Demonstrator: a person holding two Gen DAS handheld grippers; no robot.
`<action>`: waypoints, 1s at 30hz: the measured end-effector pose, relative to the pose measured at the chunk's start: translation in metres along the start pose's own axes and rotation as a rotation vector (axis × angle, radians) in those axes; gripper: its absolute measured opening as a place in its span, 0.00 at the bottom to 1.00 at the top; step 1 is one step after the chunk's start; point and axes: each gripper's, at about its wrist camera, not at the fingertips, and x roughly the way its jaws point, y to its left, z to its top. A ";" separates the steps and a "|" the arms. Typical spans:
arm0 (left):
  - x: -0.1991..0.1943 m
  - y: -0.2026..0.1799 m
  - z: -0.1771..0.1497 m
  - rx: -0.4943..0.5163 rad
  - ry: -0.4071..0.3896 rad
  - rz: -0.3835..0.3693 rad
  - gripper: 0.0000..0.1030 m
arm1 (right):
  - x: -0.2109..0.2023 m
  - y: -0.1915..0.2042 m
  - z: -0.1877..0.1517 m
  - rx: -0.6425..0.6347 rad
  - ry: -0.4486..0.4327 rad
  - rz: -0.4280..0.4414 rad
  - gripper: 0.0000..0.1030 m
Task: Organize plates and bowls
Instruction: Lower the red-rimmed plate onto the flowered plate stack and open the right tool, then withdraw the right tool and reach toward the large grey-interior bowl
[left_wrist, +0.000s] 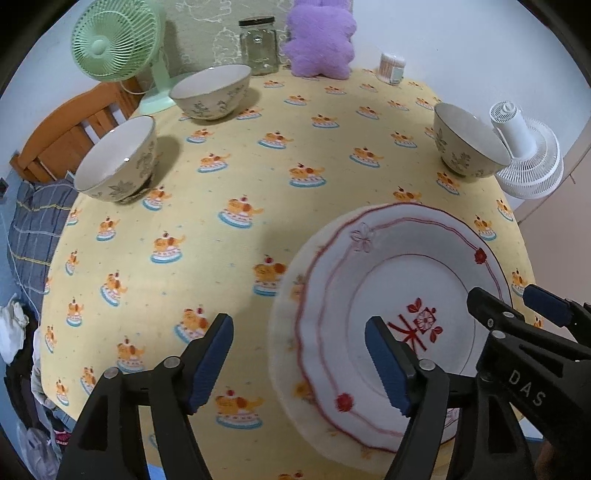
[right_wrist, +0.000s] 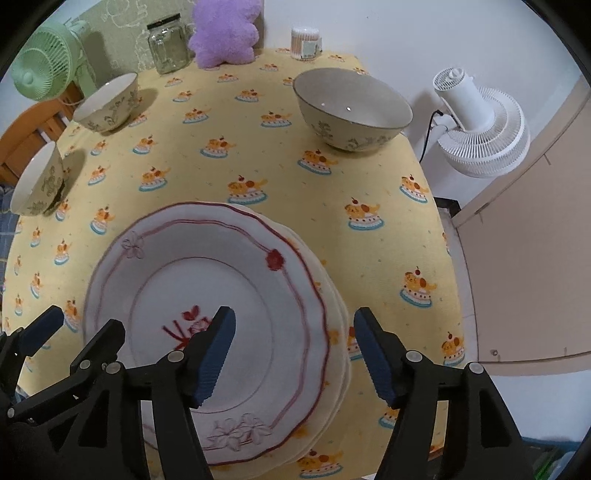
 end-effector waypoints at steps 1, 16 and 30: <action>-0.002 0.005 0.000 0.000 -0.003 -0.002 0.78 | -0.003 0.003 0.000 0.003 -0.006 0.001 0.68; -0.032 0.088 0.003 0.031 -0.077 -0.021 0.90 | -0.045 0.068 -0.005 0.064 -0.081 0.010 0.72; -0.041 0.174 0.010 0.092 -0.141 -0.044 0.91 | -0.064 0.160 -0.009 0.164 -0.140 0.061 0.72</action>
